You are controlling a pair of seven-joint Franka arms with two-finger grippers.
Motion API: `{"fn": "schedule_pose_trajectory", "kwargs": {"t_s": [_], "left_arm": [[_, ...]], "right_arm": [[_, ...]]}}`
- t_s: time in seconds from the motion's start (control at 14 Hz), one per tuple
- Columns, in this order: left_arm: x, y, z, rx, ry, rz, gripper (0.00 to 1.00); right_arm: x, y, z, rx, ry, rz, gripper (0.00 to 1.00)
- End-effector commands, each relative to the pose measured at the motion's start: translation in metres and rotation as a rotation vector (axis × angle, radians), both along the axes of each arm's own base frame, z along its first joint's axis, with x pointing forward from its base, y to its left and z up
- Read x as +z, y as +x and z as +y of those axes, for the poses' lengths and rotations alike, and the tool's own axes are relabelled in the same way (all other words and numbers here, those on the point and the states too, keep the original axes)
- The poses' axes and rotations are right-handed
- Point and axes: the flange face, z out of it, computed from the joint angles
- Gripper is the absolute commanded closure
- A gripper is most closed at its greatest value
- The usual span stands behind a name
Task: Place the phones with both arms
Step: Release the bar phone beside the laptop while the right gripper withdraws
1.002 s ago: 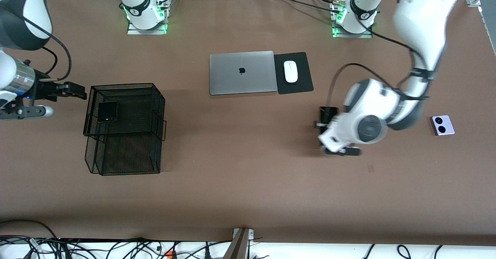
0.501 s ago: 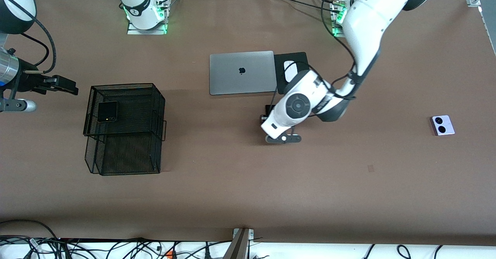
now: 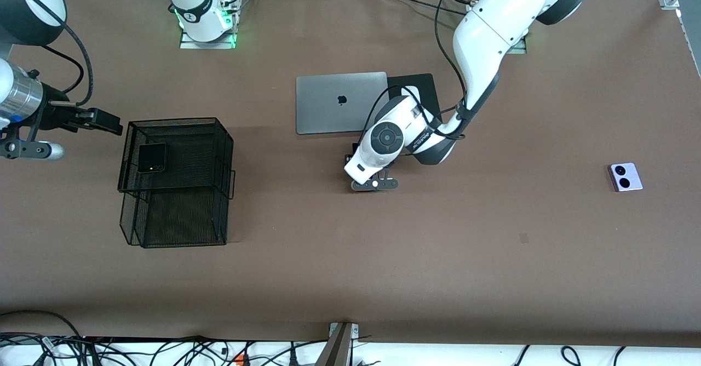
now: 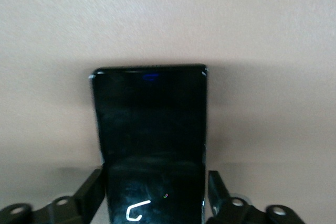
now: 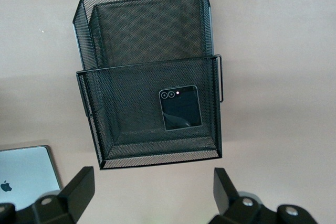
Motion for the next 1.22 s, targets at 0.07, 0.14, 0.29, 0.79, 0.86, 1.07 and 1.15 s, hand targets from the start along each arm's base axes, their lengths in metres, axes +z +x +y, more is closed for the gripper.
{"fn": "schedule_pose_trajectory", "kwargs": {"t_s": [0.07, 0.14, 0.29, 0.79, 0.86, 1.07, 1.15], "left_arm": [[0.027, 0.016, 0.01, 0.033, 0.017, -0.015, 0.0], [0.042, 0.018, 0.016, 0.033, 0.045, 0.0, 0.0], [0.084, 0.034, 0.049, 0.058, 0.119, 0.008, 0.0], [0.133, 0.11, 0.296, 0.243, 0.361, 0.122, 0.0], [0.131, 0.117, 0.332, 0.198, 0.34, 0.138, 0.0], [0.119, 0.128, 0.444, 0.108, 0.353, 0.16, 0.0], [0.111, 0.128, 0.473, 0.086, 0.367, 0.175, 0.0]], "right_arm": [[0.002, 0.0, 0.011, -0.02, 0.008, 0.007, 0.0], [-0.001, 0.002, 0.015, -0.019, 0.008, 0.007, 0.0], [-0.009, 0.006, 0.029, -0.02, 0.008, 0.007, 0.0], [-0.057, 0.018, 0.169, -0.07, 0.036, -0.051, 0.0], [-0.068, 0.015, 0.197, -0.08, 0.035, -0.053, 0.0], [-0.104, -0.003, 0.293, -0.077, 0.038, -0.085, 0.0], [-0.114, -0.011, 0.328, -0.076, 0.048, -0.099, 0.0]]}}
